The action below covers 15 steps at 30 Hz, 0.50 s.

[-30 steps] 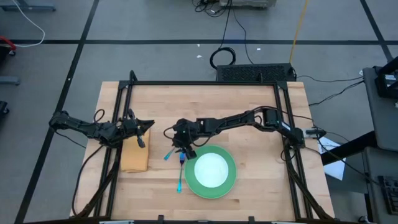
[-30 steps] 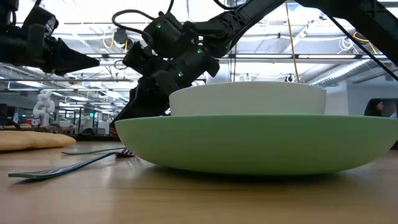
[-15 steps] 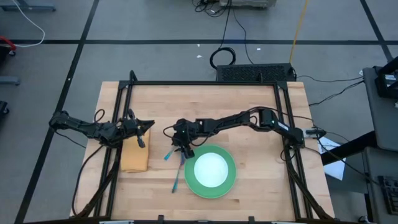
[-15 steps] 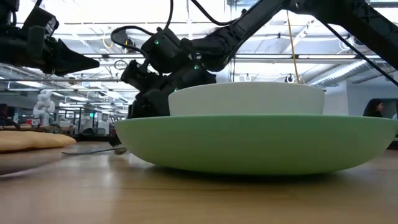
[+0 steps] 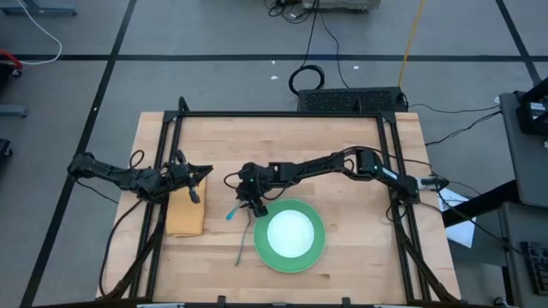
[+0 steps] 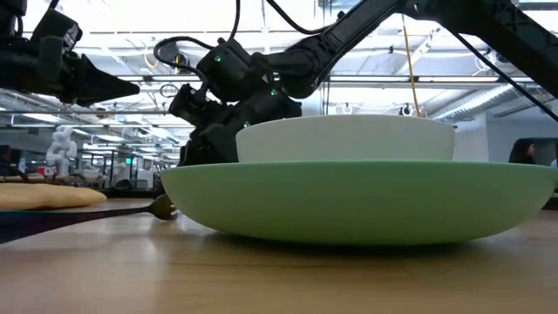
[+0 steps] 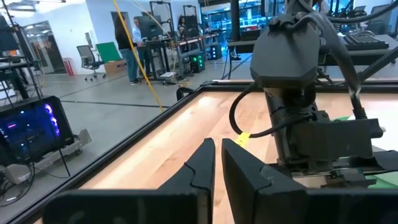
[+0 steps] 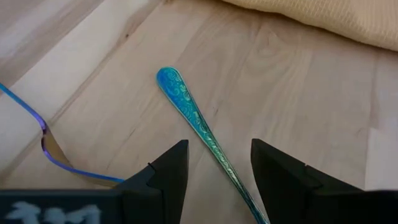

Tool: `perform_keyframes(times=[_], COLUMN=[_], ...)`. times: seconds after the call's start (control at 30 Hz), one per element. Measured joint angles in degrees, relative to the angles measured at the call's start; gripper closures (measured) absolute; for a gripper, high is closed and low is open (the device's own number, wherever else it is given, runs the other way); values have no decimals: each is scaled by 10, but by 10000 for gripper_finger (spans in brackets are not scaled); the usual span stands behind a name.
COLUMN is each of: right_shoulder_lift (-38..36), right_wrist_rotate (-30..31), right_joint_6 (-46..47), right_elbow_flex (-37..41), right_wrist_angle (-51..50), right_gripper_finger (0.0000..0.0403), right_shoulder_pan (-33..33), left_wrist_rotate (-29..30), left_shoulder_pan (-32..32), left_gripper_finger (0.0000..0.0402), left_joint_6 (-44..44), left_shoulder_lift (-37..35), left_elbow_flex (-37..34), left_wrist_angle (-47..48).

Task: Set table place
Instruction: Put the blue spoon into the white bowl

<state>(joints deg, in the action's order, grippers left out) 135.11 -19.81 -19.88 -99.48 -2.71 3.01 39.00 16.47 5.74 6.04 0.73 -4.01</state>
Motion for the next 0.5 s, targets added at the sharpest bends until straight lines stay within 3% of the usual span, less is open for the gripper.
perform_keyframes(times=[0.5], right_shoulder_lift=[0], right_wrist_rotate=[0], right_joint_6=[-4], right_elbow_flex=[0], right_wrist_angle=[-15], right_gripper_finger=[267], right_shoulder_pan=[13], left_wrist_rotate=[0], left_shoulder_pan=[0], left_gripper_finger=[366], left_joint_6=[0], left_shoulder_lift=[0], left_elbow_flex=[0], left_wrist_angle=[0])
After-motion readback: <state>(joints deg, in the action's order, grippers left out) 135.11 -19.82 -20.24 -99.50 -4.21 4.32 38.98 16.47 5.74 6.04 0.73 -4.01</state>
